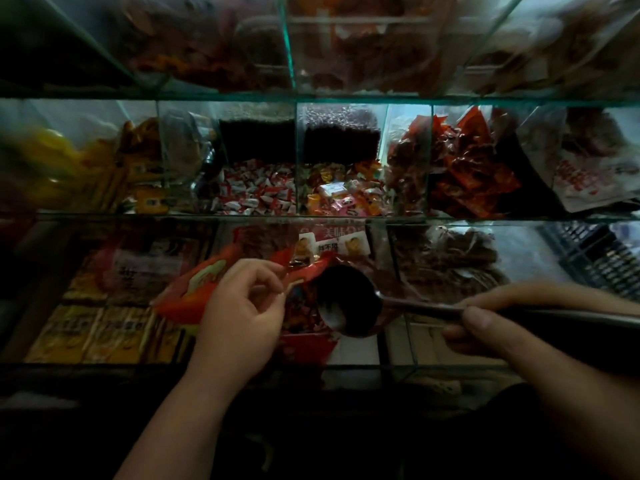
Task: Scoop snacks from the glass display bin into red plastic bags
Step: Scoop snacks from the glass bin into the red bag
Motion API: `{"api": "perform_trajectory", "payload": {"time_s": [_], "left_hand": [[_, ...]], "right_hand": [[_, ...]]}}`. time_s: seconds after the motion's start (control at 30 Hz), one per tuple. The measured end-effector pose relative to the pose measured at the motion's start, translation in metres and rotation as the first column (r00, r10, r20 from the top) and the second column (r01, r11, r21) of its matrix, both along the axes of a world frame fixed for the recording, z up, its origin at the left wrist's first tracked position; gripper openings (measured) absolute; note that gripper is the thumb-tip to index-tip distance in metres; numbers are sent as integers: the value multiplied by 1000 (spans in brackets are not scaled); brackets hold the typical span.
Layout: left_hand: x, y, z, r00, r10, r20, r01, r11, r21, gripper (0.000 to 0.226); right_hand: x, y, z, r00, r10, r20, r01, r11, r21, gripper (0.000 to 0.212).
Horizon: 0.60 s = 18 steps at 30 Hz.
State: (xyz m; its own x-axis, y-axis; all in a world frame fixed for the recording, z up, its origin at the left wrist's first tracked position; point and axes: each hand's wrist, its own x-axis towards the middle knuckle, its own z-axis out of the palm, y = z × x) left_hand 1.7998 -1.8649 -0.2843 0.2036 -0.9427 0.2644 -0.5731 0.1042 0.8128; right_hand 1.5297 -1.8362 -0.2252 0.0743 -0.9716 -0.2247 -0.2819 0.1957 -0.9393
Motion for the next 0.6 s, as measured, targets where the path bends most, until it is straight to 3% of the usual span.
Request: {"api": "perform_trajectory", "payload": {"time_s": [0.1,0.17,0.23,0.33,0.47,0.6], "left_hand": [[3,6,-10,990,-80,113,71,994,80,36],[0,5,-18,985,-105,139,83,985,151,29],[-4,5,-26,988,-85,129,64,986,156,28],[-9,8,-32,994,-59,94,47,991,122,49],[-7,11,-37,991,-128,32,117,965,235,72],[-5,10,-42,992,-128,-8,122,920,373,73]], "right_hand": [[20,-12,-4,980,-25,-199,-36,955,-295,18],[35,-17,-17,965,4,-262,-111,913,-392,13],[58,-33,-36,955,28,-294,-135,928,-348,9],[76,-54,-70,916,86,-392,-195,949,-248,5],[83,-65,-99,803,163,-573,-344,912,-222,12],[89,-58,-117,848,87,-522,-214,959,-188,4]]}}
